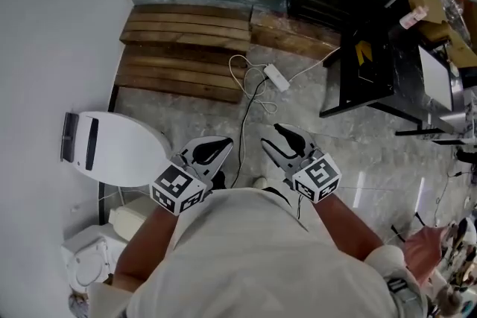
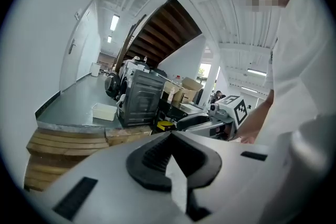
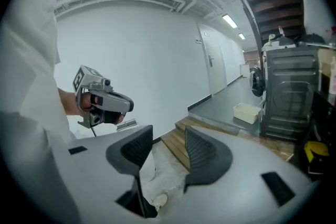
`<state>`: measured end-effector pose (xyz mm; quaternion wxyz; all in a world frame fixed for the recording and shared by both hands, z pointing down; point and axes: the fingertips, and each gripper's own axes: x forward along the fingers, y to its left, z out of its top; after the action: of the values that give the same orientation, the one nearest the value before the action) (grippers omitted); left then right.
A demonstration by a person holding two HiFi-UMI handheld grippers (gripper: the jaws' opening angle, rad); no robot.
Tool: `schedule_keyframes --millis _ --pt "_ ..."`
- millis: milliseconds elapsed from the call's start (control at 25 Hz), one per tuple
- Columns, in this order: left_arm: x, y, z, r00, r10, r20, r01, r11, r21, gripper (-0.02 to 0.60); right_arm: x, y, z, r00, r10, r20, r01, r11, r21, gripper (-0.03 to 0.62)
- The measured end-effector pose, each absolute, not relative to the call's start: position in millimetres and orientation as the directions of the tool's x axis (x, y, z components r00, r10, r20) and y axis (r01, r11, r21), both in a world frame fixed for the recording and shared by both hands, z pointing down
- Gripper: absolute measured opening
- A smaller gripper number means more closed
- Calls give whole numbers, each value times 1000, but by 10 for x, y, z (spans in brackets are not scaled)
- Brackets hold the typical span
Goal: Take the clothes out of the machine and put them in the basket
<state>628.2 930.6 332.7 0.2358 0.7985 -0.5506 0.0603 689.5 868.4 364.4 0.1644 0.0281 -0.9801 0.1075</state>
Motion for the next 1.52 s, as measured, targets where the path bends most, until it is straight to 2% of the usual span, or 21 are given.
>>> schedule_keyframes --millis 160,240,280,480,920,1120,1520 --pt "5612 9234 3269 416 -848 330 -891 -308 333 -2 6214 8530 3581 -938 -69 339 -141 971 -193 175" --pt "5314 9235 3238 427 -841 331 -889 -324 324 -2 5892 8480 3522 -937 -92 337 -159 971 -176 203" --pt "5172 9237 3223 433 -839 330 -887 -332 321 -2 5729 8456 3501 -936 -98 339 -165 971 -173 240" --pt "4622 9193 3194 425 -848 315 -887 -322 331 -2 5111 8342 3447 -927 -94 363 -165 972 -169 313" --pt "3676 8398 3359 386 -859 336 -897 -265 353 -2 4192 7304 3723 -914 -85 397 -175 965 -195 319" --pt "3056 7554 3512 341 -859 383 -914 -208 347 -2 3654 6410 3982 -909 -101 405 -202 956 -214 318" --pt "2400 5547 3206 402 -808 431 -906 -280 318 -2 2887 4665 3942 -912 -100 397 -221 937 -271 318"
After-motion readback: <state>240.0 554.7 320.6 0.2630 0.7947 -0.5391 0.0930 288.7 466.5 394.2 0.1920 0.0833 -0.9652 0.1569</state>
